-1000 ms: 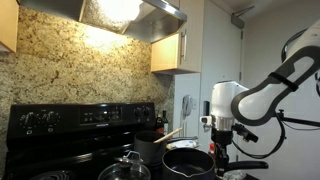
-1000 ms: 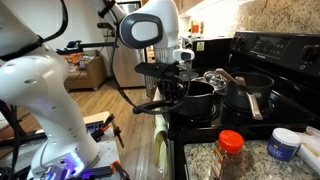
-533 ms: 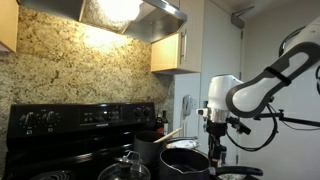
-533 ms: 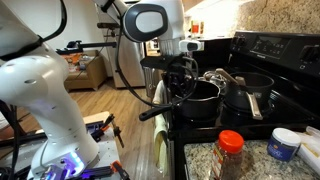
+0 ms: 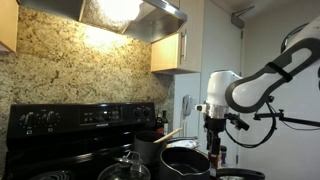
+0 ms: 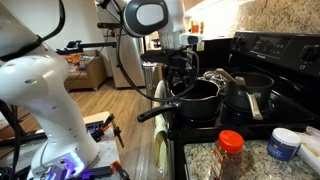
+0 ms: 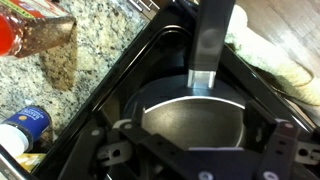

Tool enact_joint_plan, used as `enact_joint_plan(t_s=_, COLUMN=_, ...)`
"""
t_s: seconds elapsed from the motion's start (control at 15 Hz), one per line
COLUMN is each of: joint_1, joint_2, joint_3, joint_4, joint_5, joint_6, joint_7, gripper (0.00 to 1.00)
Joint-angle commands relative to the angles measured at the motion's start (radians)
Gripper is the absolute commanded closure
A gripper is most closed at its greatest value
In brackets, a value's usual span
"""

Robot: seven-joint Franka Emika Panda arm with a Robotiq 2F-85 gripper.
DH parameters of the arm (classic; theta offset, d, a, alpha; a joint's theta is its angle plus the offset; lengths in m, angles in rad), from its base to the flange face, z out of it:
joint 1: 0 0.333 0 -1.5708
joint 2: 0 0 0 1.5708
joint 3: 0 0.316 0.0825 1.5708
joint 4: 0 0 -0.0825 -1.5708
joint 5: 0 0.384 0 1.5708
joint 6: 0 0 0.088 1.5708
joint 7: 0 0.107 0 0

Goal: Slide the brown pot handle to the right, put the lid on the covered pot, and then put the pot with a black handle on the right front plate

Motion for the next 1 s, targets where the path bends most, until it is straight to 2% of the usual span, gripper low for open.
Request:
enact_joint_plan(t_s=0.0, joint_1=0.026, joint_2=-0.186, joint_3=0.055, joint_4=-0.057, joint_5=0.035, joint_6=-0.114, joint_7=0.087, gripper=0.0)
enact_joint_plan(t_s=0.2, joint_1=0.083, joint_2=-0.356, joint_3=0.101, joint_4=-0.084, joint_5=0.134, joint_6=-0.257, joint_7=0.188, gripper=0.0)
enact_joint_plan(t_s=0.4, joint_1=0.117, joint_2=-0.508, joint_3=0.174, joint_4=-0.103, joint_5=0.228, joint_6=-0.332, joint_7=0.37, gripper=0.0)
enact_joint_plan(t_s=0.6, joint_1=0.128, joint_2=-0.595, joint_3=0.266, joint_4=-0.107, joint_5=0.298, joint_6=-0.393, joint_7=0.572, gripper=0.0)
enact_joint_plan(t_s=0.67, joint_1=0.124, joint_2=-0.533, joint_3=0.221, joint_4=-0.081, joint_5=0.257, joint_6=-0.363, joint_7=0.471, gripper=0.0)
enact_joint_plan(t_s=0.73, joint_1=0.128, joint_2=-0.558, joint_3=0.238, joint_4=-0.084, joint_5=0.261, joint_6=-0.371, joint_7=0.49, gripper=0.0)
enact_joint_plan(t_s=0.93, joint_1=0.125, joint_2=-0.557, joint_3=0.227, joint_4=-0.084, joint_5=0.262, joint_6=-0.371, joint_7=0.487, gripper=0.0)
